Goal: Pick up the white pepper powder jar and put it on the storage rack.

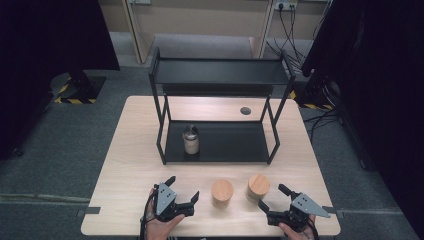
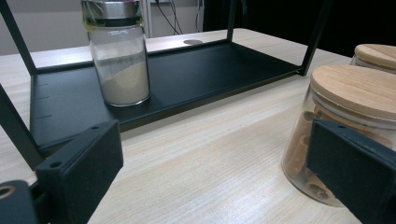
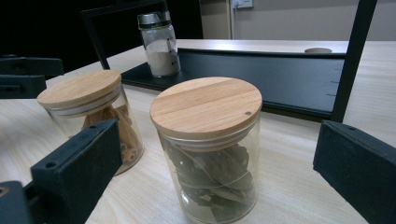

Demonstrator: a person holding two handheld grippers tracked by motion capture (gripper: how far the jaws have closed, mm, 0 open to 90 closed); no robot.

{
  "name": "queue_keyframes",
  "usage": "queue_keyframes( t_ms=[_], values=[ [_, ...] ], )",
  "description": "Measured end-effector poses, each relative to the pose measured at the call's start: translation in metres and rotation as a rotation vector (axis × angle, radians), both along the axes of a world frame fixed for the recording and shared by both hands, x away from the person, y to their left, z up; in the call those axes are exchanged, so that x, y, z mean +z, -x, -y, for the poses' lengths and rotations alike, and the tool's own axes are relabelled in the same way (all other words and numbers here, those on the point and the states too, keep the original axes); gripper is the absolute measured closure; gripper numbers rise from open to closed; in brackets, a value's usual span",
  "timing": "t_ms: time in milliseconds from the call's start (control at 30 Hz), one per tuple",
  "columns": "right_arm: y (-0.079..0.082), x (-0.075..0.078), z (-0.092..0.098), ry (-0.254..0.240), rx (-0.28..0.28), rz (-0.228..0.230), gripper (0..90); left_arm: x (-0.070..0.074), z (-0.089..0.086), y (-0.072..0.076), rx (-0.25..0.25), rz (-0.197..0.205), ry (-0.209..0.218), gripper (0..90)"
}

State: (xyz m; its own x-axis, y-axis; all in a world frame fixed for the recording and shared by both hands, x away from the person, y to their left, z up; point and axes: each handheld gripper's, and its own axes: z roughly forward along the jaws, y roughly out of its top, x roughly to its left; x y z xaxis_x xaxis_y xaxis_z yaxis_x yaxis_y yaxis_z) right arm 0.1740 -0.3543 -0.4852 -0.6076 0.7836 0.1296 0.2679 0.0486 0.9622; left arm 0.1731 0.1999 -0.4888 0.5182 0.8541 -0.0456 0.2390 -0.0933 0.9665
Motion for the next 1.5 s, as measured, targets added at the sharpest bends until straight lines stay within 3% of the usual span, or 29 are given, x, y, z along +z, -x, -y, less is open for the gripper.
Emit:
queue_keyframes(
  t_ms=[1500],
  values=[
    [0.0019, 0.0008, -0.0001, -0.013, 0.004, 0.010, 1.5, -0.0003, -0.0014, -0.0013, -0.001, -0.007, 0.011, 3.2]
  ],
)
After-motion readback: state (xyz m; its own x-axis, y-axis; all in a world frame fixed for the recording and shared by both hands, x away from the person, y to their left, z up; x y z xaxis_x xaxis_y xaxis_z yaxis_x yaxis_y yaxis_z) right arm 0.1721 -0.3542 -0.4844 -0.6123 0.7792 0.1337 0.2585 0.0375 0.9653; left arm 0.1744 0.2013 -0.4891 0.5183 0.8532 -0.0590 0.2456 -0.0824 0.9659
